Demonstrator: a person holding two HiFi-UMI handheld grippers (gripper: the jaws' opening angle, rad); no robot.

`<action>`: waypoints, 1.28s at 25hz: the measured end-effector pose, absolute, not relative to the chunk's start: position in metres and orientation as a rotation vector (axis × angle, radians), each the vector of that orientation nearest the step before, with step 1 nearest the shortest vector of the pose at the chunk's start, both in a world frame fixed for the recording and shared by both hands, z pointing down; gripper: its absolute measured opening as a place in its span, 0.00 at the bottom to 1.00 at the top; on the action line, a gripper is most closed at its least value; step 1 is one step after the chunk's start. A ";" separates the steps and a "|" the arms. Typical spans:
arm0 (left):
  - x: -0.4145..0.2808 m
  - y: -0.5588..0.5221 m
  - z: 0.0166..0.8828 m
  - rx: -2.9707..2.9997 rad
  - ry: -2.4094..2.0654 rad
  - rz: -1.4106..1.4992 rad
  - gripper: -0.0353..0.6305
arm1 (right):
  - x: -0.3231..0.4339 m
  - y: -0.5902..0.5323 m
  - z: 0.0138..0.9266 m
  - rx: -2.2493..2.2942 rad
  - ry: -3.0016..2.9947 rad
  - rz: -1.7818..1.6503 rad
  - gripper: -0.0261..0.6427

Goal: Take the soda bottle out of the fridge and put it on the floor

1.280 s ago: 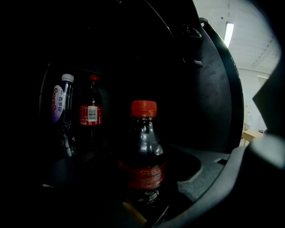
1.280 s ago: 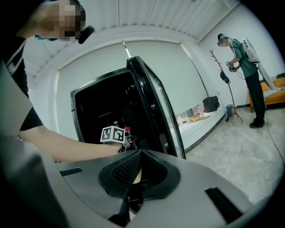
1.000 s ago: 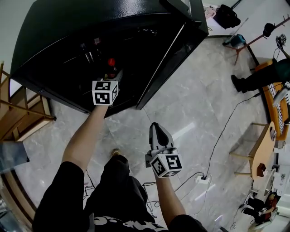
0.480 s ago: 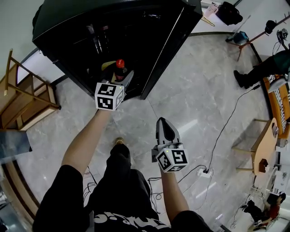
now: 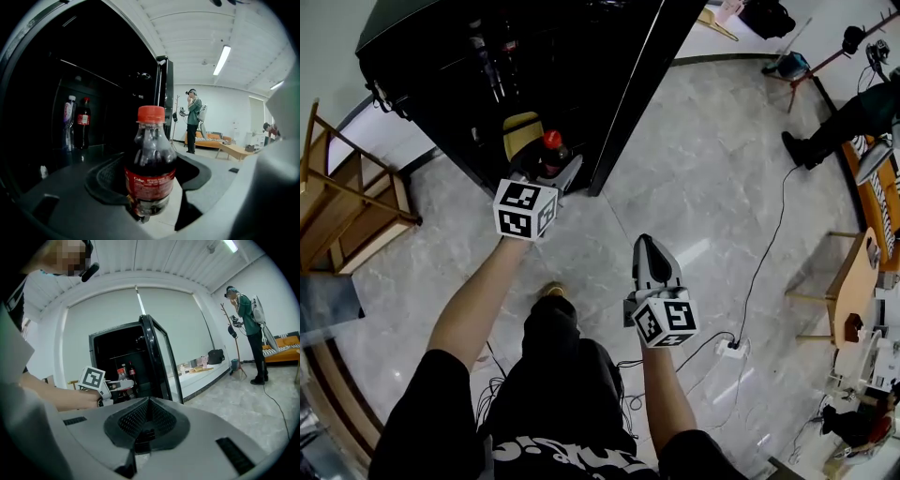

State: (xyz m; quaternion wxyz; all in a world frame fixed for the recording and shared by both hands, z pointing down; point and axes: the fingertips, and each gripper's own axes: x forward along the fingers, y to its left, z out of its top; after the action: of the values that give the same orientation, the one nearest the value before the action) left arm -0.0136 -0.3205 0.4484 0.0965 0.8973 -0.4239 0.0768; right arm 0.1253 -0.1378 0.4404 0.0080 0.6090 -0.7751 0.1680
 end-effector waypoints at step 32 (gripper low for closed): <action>0.055 -0.249 0.709 2.872 -1.047 0.224 0.51 | 0.167 -0.143 0.734 1.956 -2.495 0.308 0.07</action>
State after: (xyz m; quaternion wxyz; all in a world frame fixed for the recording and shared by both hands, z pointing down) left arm 0.0550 -0.2488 0.7090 0.0382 0.9364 -0.3412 0.0729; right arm 0.1666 -0.1431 0.7342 -0.0219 0.6138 -0.7832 0.0968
